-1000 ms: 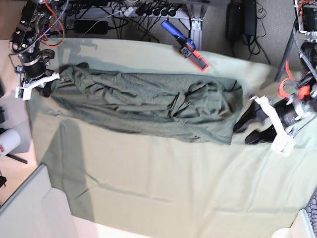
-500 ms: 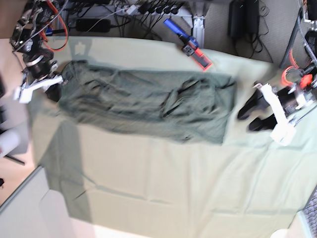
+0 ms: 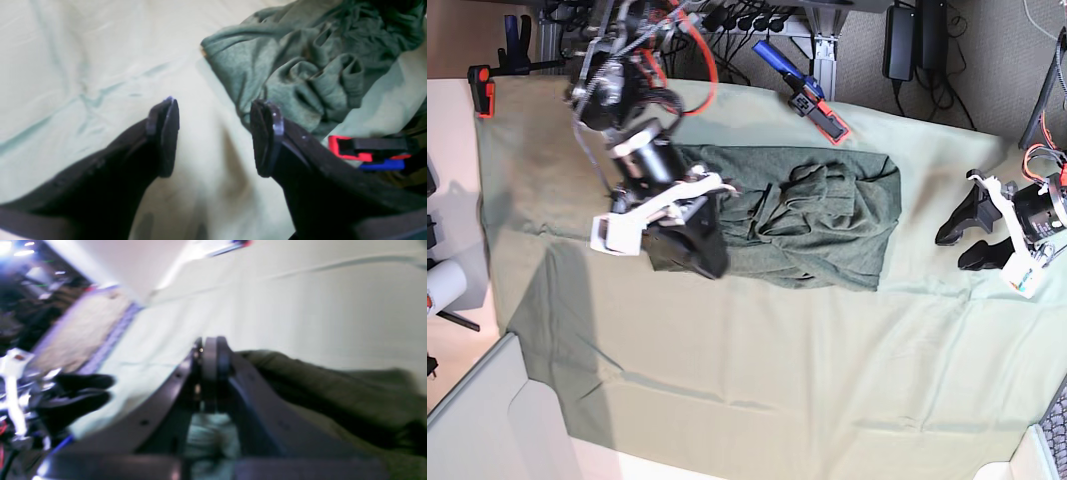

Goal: Fold the T-shirt properly
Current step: 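Grasp the collar end with the right gripper and fold it toward the left gripper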

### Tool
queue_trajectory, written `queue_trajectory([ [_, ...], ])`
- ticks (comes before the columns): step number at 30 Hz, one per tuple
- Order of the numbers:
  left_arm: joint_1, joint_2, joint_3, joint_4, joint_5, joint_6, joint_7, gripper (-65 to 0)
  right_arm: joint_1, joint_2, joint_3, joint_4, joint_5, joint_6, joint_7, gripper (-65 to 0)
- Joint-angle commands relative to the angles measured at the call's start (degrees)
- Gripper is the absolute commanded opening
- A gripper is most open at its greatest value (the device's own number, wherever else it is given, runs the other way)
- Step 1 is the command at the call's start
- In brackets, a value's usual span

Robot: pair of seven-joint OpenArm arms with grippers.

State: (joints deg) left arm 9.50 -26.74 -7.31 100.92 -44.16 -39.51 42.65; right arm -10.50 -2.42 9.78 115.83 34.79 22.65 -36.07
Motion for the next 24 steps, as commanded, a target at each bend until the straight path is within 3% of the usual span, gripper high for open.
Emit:
queue_trajectory([
  [1,-0.74,-1.03,-0.33,1.11,-1.03,-0.49,-1.25,-28.1,0.48,-0.90,-1.90,1.16,-0.20,0.31,2.29,-65.0],
  [5,-0.72,-1.92,-0.33,1.11,-1.01,-0.49,-1.22,-28.1,0.48,-4.04,-9.25,0.72,-6.03,0.28,4.66,-65.0],
  [11,-0.74,-2.03,-0.33,1.11,-1.03,-0.49,-1.20,-28.1,0.55,-6.25,-16.02,-4.00,-10.82,0.31,7.43,-65.0],
  [17,-0.74,-2.03,-0.33,1.11,-1.07,-0.49,-1.22,-28.1,0.66,-6.25,-20.68,-7.69,-15.23,0.28,11.78,-65.0],
  [24,-0.74,-2.03,-0.33,1.11,-1.14,-0.49,-1.22,-28.1,3.37,-6.27,-25.86,-11.28,-18.95,0.26,12.11,-65.0],
])
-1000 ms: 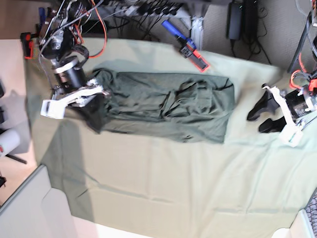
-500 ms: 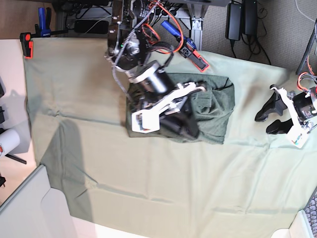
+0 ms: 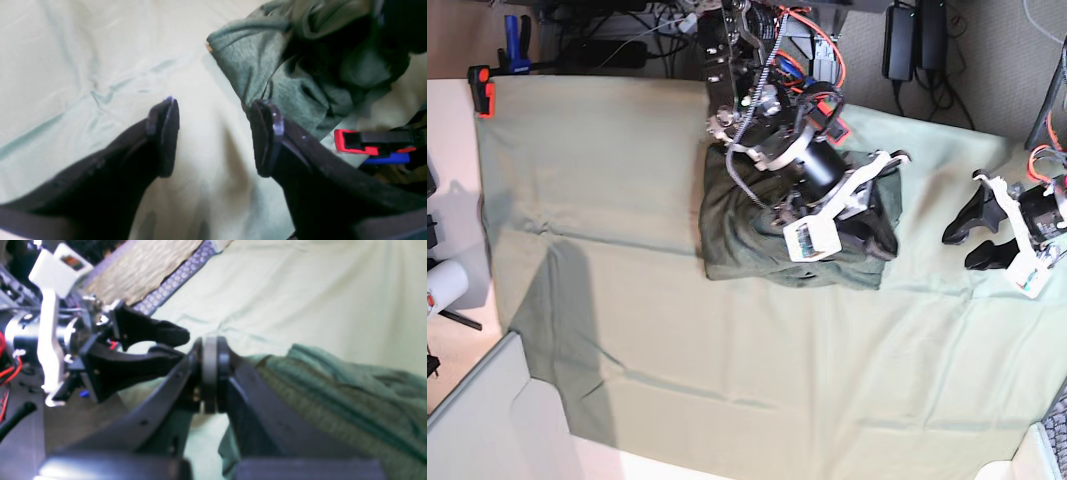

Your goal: Fold the T-shirt properly

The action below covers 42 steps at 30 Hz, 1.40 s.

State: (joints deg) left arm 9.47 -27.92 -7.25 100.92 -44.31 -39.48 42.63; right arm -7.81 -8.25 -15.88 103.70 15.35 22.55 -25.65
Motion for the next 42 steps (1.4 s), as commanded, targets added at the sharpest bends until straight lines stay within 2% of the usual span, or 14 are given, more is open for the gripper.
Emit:
queue_trajectory([
  [1,-0.72,-0.85,-0.39,1.11,-1.01,-0.52,-1.18,-28.1,1.14,-0.44,-0.66,0.28,0.46,0.37,1.70,-65.0],
  [7,-0.72,-0.85,-0.39,1.11,-1.36,-0.52,-1.18,-28.0,4.24,-0.44,-2.16,-4.83,0.48,0.39,2.08,-65.0],
  [8,-0.72,-0.85,-0.39,1.11,-1.36,-0.52,-1.18,-28.1,4.63,-0.44,-2.25,-5.84,0.50,0.39,2.16,-63.5],
  [10,-0.72,-0.85,-0.39,1.11,-1.36,-0.52,-0.92,-28.1,5.09,-0.44,-2.27,-7.26,0.70,0.39,2.60,-46.5],
  [12,-0.72,-0.85,-0.39,1.11,-2.21,-0.52,-0.33,-28.1,5.38,-0.44,-2.25,-8.11,0.72,0.39,2.78,-32.7],
  [14,-0.72,-0.85,-0.39,1.11,-3.80,-0.52,0.61,-28.1,5.46,-0.44,-2.25,-8.07,0.72,0.39,2.78,-27.3],
  [19,-0.44,-0.81,-0.37,1.20,-12.17,-0.52,5.44,-28.1,6.58,-0.35,-2.05,-4.55,-0.09,0.42,2.95,-27.3],
  [24,2.71,-0.81,1.03,7.63,-12.79,-0.52,6.19,-28.1,10.01,-0.31,2.21,-1.92,-4.90,0.37,2.91,-27.3],
  [28,5.11,-0.79,7.61,14.32,-9.51,-0.52,6.03,-28.1,13.70,1.44,8.28,-2.97,-5.51,0.37,2.47,-27.3],
  [32,6.01,0.11,15.87,14.93,-3.82,-0.52,3.91,-28.1,16.50,4.20,11.89,-8.22,-5.46,0.35,1.36,-27.3],
  [36,5.92,2.82,20.63,14.93,2.60,-0.52,0.74,-28.1,17.31,6.56,11.39,-15.34,-4.59,0.39,1.36,-27.3],
  [39,5.92,5.03,22.32,14.93,5.38,-0.52,0.26,-28.1,17.27,7.74,10.27,-18.43,-4.63,0.39,0.92,-27.3],
  [42,5.90,5.55,22.71,14.88,6.97,-0.52,-0.90,-28.1,17.14,9.09,8.74,-19.17,-4.39,0.39,-0.94,-27.5],
])
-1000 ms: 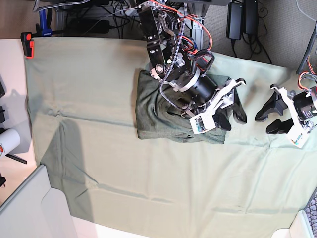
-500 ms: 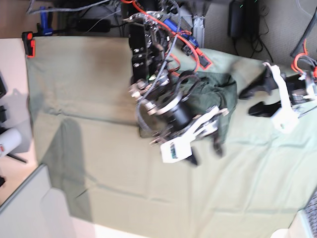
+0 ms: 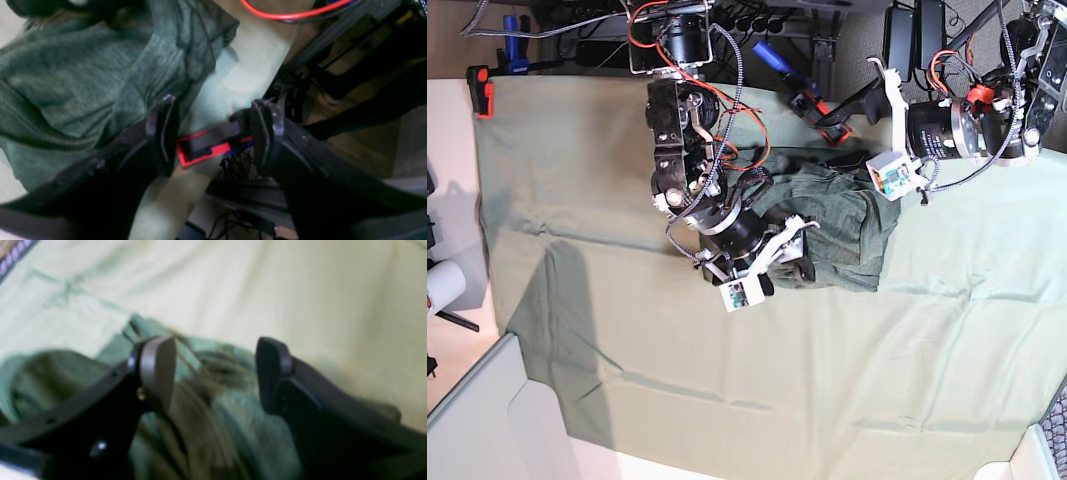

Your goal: Fold the T-shirt properly

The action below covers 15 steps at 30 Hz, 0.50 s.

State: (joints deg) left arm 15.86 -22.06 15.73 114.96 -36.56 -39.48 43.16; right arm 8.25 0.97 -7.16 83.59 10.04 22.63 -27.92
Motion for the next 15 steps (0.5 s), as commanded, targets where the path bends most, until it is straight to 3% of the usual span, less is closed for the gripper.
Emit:
queue_trajectory([
  [1,-0.50,-0.33,-0.28,0.85,-0.72,-0.52,-1.46,-28.1,1.05,0.24,-0.52,0.94,0.90,0.31,0.94,-27.5],
  [6,-0.63,-0.35,-0.33,0.00,2.95,-0.52,-2.60,-28.1,0.70,1.29,-3.15,0.94,1.46,0.31,-1.97,-30.5],
  [11,-0.66,-0.33,-0.33,-2.03,4.11,-0.52,-4.13,-28.1,0.63,1.20,-4.39,0.94,1.46,0.28,-1.79,-54.6],
  [14,-0.81,-0.35,-0.33,-2.10,5.16,-0.52,-5.20,-28.1,0.76,1.22,-4.37,0.94,0.70,0.26,-0.44,-65.0],
  [15,-0.96,-0.35,-0.33,-2.10,5.18,-0.52,-5.31,-28.1,0.76,1.20,-4.37,0.94,0.63,0.26,-0.07,-65.0],
])
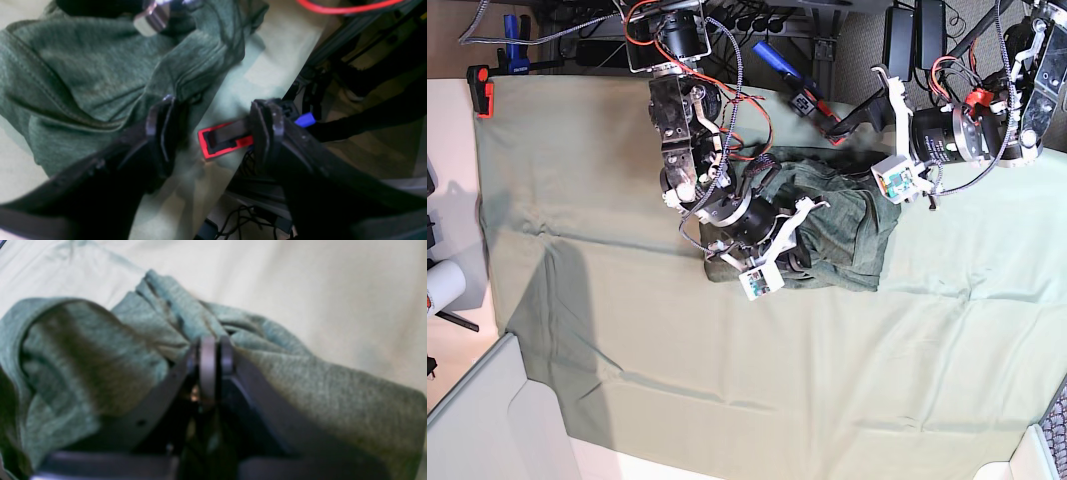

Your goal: Fold the T-shirt properly

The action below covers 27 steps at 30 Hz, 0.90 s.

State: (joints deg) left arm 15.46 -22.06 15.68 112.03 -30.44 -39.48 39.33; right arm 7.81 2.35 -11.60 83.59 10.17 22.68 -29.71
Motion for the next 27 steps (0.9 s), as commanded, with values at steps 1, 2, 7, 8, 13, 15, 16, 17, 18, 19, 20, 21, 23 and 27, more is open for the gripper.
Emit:
queue_trajectory([
  [1,-0.68,-0.35,-0.28,0.83,-0.96,-0.52,-1.49,-28.1,1.20,-0.17,0.07,0.94,0.52,0.22,1.97,-65.0],
  [2,-0.90,-0.35,-0.28,0.81,-0.96,-0.52,-1.42,-28.1,1.20,-0.17,0.07,0.94,0.50,0.22,2.38,-65.0],
  [7,-1.33,-0.35,-0.28,0.76,-0.94,-0.52,-1.42,-28.1,1.62,-0.33,0.04,0.92,-1.38,0.24,4.92,-65.0],
  [8,-1.29,-0.35,-0.28,0.76,-0.92,-0.52,-1.42,-28.1,1.99,-0.33,0.04,0.92,-1.77,0.24,5.40,-65.0],
  [13,-1.18,-0.35,-0.28,0.72,-0.09,-0.52,-1.40,-28.1,5.49,-1.03,0.09,0.59,-2.95,0.22,5.95,-65.0],
  [15,-1.16,-0.72,-0.28,0.70,0.15,-0.52,-1.38,-28.1,7.15,-1.90,0.09,-0.42,-3.85,0.22,5.97,-65.0],
  [16,-1.18,-0.98,-0.28,0.70,0.24,-0.52,-1.40,-28.1,8.13,-2.54,0.11,-1.38,-3.98,0.22,5.97,-65.0],
  [17,-1.18,-0.98,-0.28,0.70,0.37,-0.52,-1.40,-28.1,9.11,-3.08,0.09,-2.71,-3.98,0.22,6.19,-65.0],
  [18,-1.16,-0.98,-0.39,0.68,0.59,-0.52,-1.38,-28.1,10.05,-3.72,0.11,-4.22,-4.00,0.22,6.56,-65.0],
  [19,-1.16,-0.98,-0.39,0.66,0.72,-0.52,-1.38,-28.1,10.97,-4.26,0.09,-5.75,-3.98,0.24,6.88,-65.0],
  [20,-1.18,-0.98,-0.39,0.66,0.74,-0.52,-1.40,-28.1,11.76,-4.81,0.09,-7.17,-3.98,0.22,6.86,-65.0],
  [21,-1.18,-0.98,-0.39,0.66,0.74,-0.52,-1.40,-28.1,12.24,-5.22,0.09,-8.31,-3.96,0.22,6.86,-65.0],
  [23,-1.16,-0.96,-0.44,0.66,0.74,-0.52,-1.40,-28.1,12.44,-5.57,0.09,-9.27,-3.74,0.22,6.88,-65.0],
  [27,-1.16,-0.98,-1.09,0.66,0.74,-0.52,-1.40,-28.1,11.96,-5.53,0.09,-9.35,-3.50,0.22,6.82,-65.0],
])
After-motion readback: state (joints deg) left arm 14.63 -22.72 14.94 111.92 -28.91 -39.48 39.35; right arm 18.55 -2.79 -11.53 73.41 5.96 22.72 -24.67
